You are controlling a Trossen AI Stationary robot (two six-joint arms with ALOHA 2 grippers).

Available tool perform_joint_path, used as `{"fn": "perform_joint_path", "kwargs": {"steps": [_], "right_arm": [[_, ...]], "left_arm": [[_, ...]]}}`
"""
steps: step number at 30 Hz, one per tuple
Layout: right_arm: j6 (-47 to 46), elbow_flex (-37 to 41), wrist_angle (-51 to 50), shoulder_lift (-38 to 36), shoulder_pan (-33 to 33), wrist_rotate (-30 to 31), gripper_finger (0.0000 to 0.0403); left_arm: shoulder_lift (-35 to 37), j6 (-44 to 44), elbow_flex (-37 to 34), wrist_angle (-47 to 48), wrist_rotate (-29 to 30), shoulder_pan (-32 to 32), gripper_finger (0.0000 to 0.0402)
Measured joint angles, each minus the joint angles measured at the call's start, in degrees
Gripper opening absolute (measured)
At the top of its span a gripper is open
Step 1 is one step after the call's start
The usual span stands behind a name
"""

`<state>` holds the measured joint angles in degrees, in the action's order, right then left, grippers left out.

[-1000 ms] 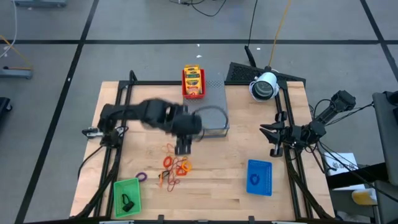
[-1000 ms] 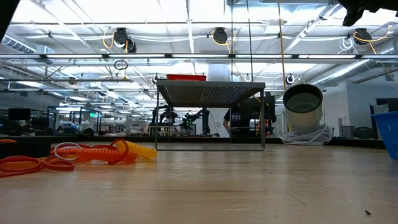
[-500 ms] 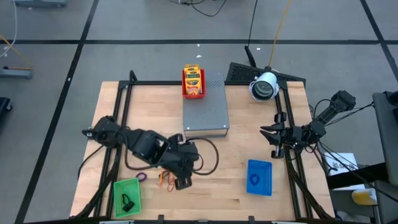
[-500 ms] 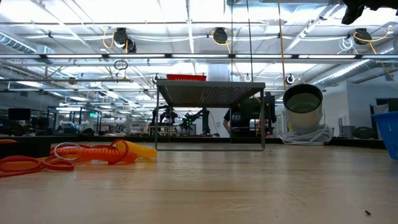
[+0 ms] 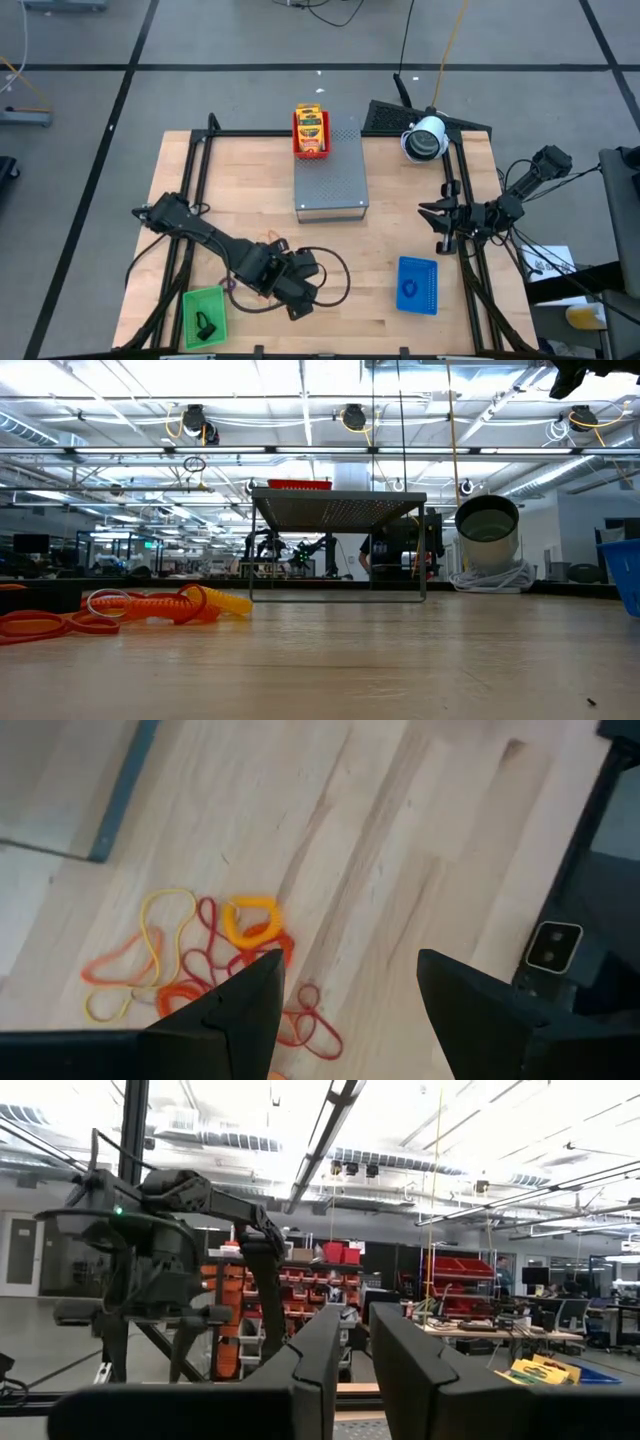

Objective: Pick & Place Office Desk Supplies
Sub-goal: Put the orange spring keychain into the blue bin

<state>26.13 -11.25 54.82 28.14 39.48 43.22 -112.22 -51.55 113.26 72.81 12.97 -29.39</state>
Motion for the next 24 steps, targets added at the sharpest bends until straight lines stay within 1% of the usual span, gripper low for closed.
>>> {"fn": "perform_joint_path", "kwargs": {"steps": [3, 9, 18, 24], "right_arm": [[0.1, 0.0, 0.0, 0.0, 0.0, 0.0, 0.0050], [0.3, 0.0, 0.0, 0.0, 0.0, 0.0, 0.0050], [0.3, 0.0, 0.0, 0.0, 0.0, 0.0, 0.0050], [0.2, 0.0, 0.0, 0.0, 0.0, 0.0, 0.0050]], "left_arm": [[0.1, -1.5, -3.1, -1.5, -0.3, 0.0, 0.0239], [0.1, -2.0, -9.2, -6.8, -4.4, 0.0, 0.0239], [0.1, -2.9, -17.7, -7.6, -8.2, 0.1, 0.0239], [0.1, 2.9, -22.2, -14.3, -8.7, 0.1, 0.0239]]}}
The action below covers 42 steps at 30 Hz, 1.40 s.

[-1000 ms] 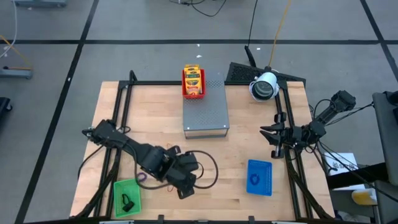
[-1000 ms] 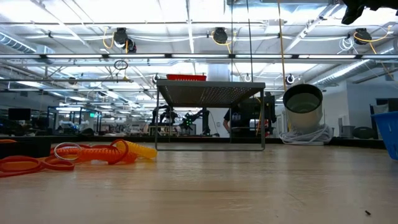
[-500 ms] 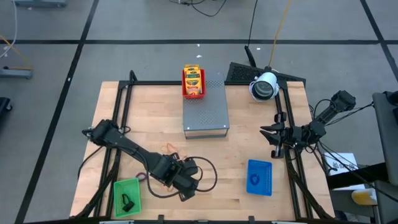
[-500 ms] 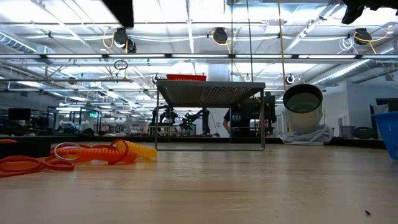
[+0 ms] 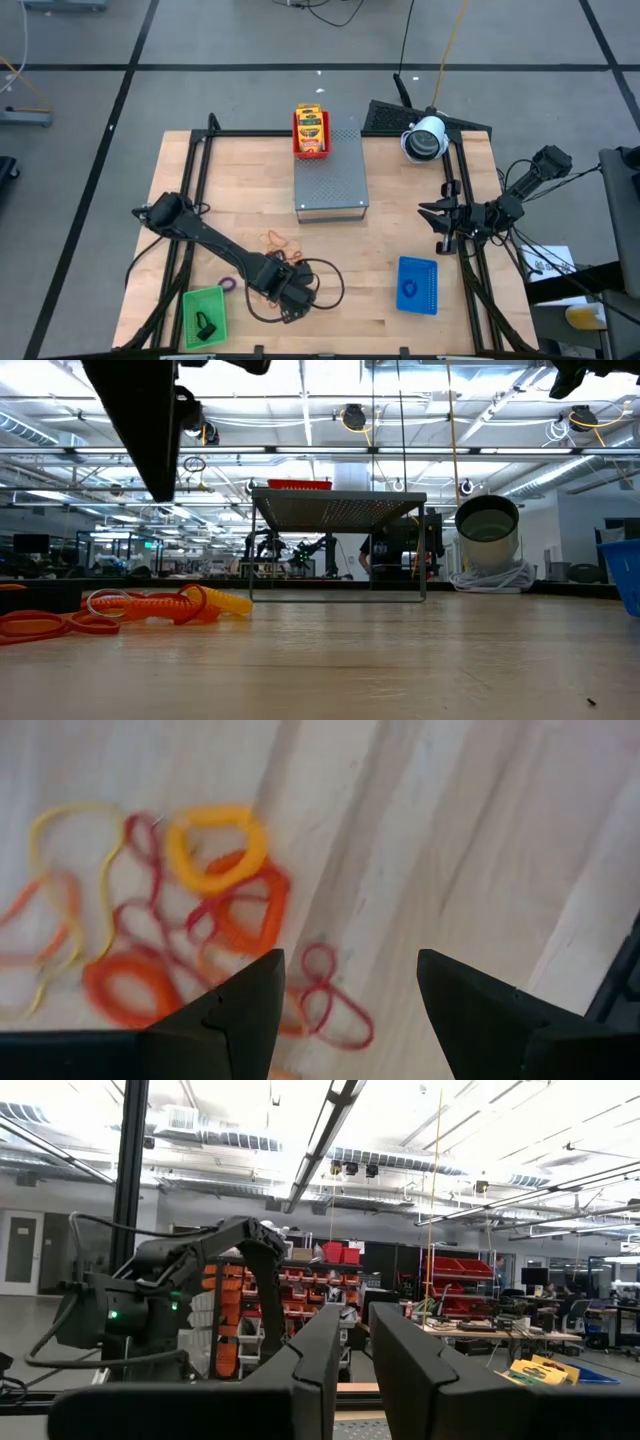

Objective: Pick & Place Office Desk Supplies
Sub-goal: Put the orange spring keychain into the blue bin

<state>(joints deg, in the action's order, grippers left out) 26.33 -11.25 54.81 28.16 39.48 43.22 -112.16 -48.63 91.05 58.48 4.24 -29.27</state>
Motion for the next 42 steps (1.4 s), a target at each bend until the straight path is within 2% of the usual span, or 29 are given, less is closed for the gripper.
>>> {"fn": "perform_joint_path", "kwargs": {"steps": [4, 9, 16, 36, 42], "right_arm": [[0.0, 0.0, 0.0, 0.0, 0.0, 0.0, 0.0050], [0.0, 0.0, -0.2, 0.0, 0.0, 0.0, 0.0050], [0.1, 0.0, -0.2, 0.0, 0.0, 0.2, 0.0050], [0.1, 0.0, -0.2, 0.0, 0.0, 0.2, 0.0050], [0.1, 0.0, -0.3, 0.0, 0.0, 0.2, 0.0050]], "left_arm": [[0.0, 3.5, -2.1, -3.2, -1.5, 0.6, 0.0239], [0.0, 4.0, -4.3, -3.8, -2.4, 1.8, 0.0239], [0.0, 4.6, -8.2, -9.2, -4.8, 2.7, 0.0239], [0.0, 5.1, -14.5, -12.8, -4.2, 4.9, 0.0239], [0.0, 5.3, -17.2, -19.3, -7.0, 4.9, 0.0239]]}}
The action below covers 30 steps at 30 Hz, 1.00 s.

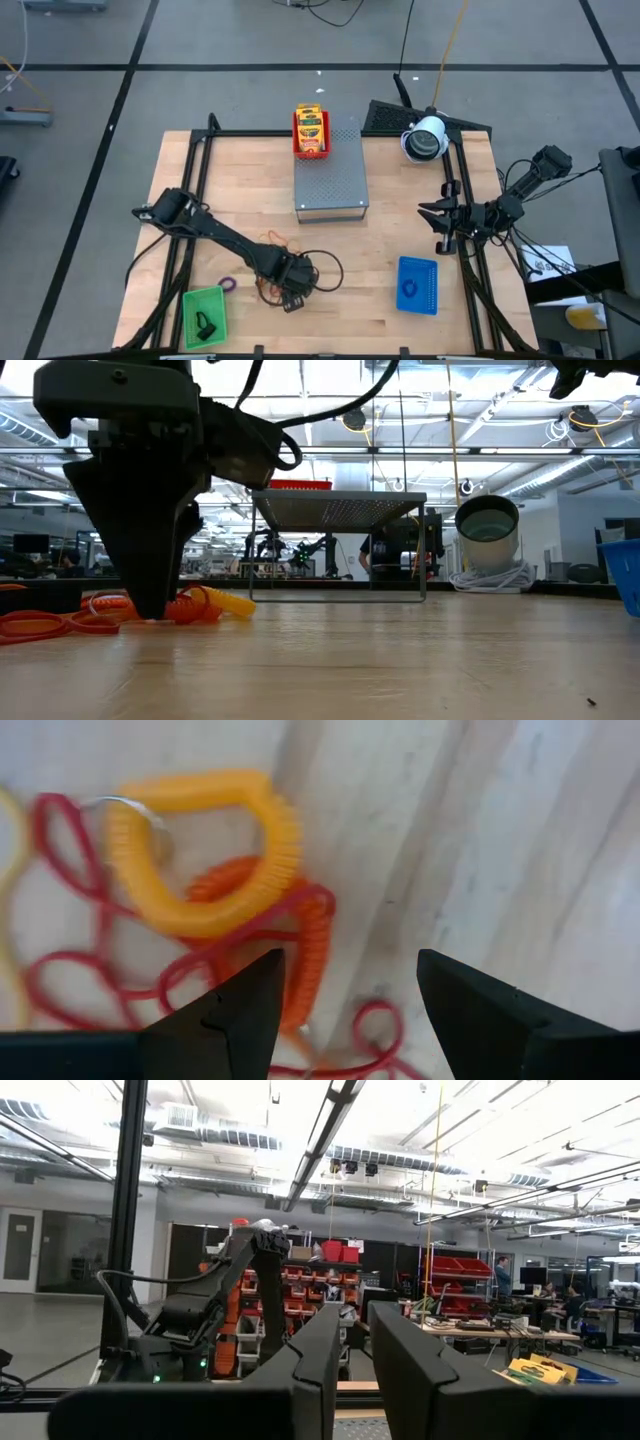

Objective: Pick & Place Office Desk Supplies
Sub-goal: Put the orange spring keychain into the blue bin

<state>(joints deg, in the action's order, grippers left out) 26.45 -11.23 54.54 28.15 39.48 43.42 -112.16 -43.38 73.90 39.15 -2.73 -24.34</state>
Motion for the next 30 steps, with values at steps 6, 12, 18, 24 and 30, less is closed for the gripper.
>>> {"fn": "perform_joint_path", "kwargs": {"steps": [6, 12, 18, 24, 30], "right_arm": [[0.2, 0.0, 0.0, 0.0, 0.0, 0.0, 0.0050], [0.2, 0.0, 0.0, 0.0, 0.0, 0.0, 0.0050], [0.2, 0.0, 0.0, 0.0, 0.0, 0.0, 0.0050], [0.2, 0.0, 0.0, 0.0, 0.0, 0.0, 0.0050], [0.2, 0.0, 0.2, 0.0, 0.0, 0.0, 0.0050]], "left_arm": [[0.1, -1.5, -1.6, -2.7, 0.8, 0.0, 0.0218], [0.2, -0.8, -1.7, -1.1, 2.1, 0.1, 0.0079], [0.4, -2.3, -1.7, 0.7, 1.8, 0.4, 0.0020], [2.2, -2.3, -0.2, 6.0, 0.8, 0.4, 0.0010], [7.6, -2.7, 1.6, 8.6, 2.8, 0.7, 0.0007]]}}
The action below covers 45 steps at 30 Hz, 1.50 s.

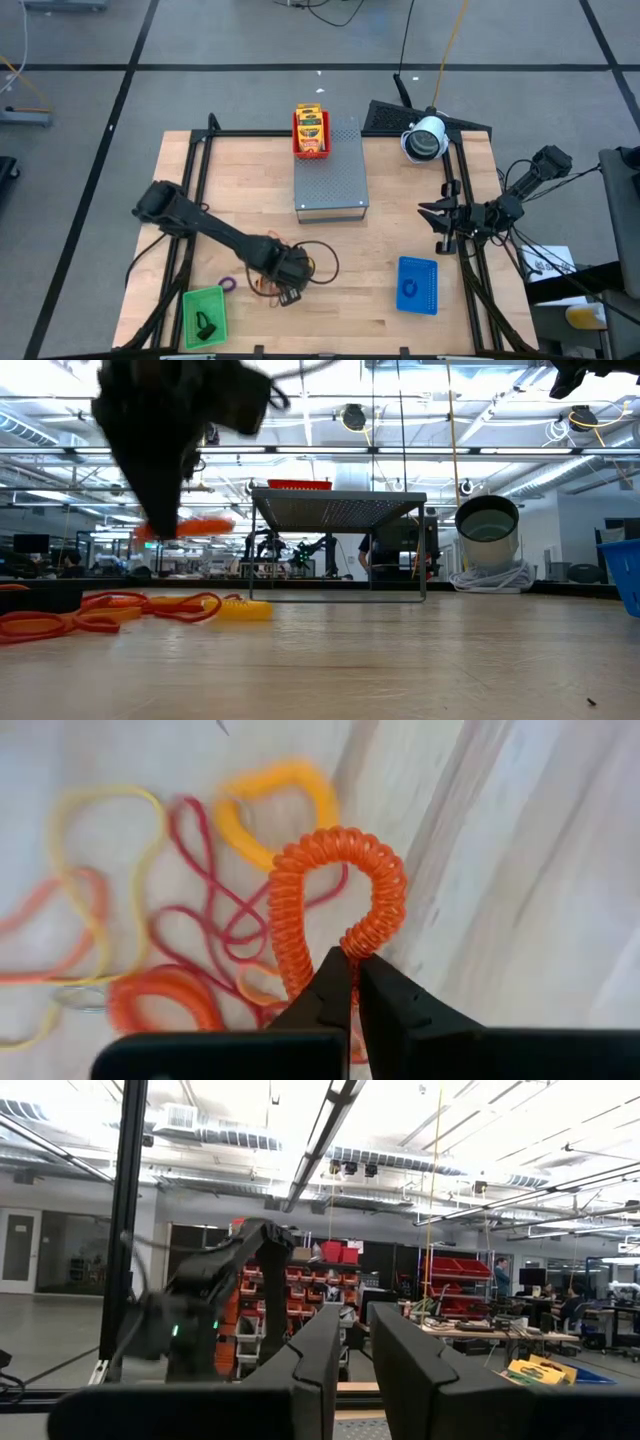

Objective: Pick & Place Office Desk Supplies
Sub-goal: Put the orange spring keychain into the blue bin

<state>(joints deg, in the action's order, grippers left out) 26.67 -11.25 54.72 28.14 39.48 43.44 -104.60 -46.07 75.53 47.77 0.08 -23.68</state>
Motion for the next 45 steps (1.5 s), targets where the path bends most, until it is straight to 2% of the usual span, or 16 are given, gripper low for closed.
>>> {"fn": "perform_joint_path", "kwargs": {"steps": [4, 8, 14, 20, 22, 29, 35, 39, 45], "right_arm": [[0.0, 0.0, 0.0, 0.0, 0.0, 0.0, 0.0050], [0.0, 0.0, 0.1, 0.0, 0.0, 0.0, 0.0050], [0.0, 0.0, 0.3, 0.0, 0.0, 0.0, 0.0050], [0.4, 0.0, 1.1, 0.0, 0.0, 0.0, 0.0050], [1.0, 0.0, 1.6, 0.0, 0.0, 0.0, 0.0050], [1.5, 0.0, 2.5, 0.0, 0.0, 0.0, 0.0050], [2.6, 0.0, 2.9, 0.0, 0.0, 0.1, 0.0050], [2.5, 0.0, 2.9, 0.0, 0.0, 0.2, 0.0050], [-1.8, 0.0, 1.8, 0.4, 0.0, -1.3, 0.0051]], "left_arm": [[5.4, -1.9, 0.0, -0.9, 3.7, -0.1, 0.0006], [9.7, -0.5, 0.0, -7.0, 9.4, -0.5, 0.0006], [10.9, 10.8, 0.1, -23.1, 12.9, 0.3, 0.0005], [7.7, 22.6, 0.1, -37.5, 13.5, 3.8, 0.0005], [6.0, 26.0, 0.1, -42.8, 11.9, 5.2, 0.0005], [-2.2, 31.4, 0.1, -61.9, -0.1, 9.4, 0.0006], [-7.5, 33.9, 0.1, -75.3, -4.2, 10.9, 0.0009], [-9.4, 35.5, 0.1, -80.1, -4.7, 11.4, 0.0006], [-9.4, 38.2, 0.1, -79.9, -4.6, 11.4, 0.0009]]}}
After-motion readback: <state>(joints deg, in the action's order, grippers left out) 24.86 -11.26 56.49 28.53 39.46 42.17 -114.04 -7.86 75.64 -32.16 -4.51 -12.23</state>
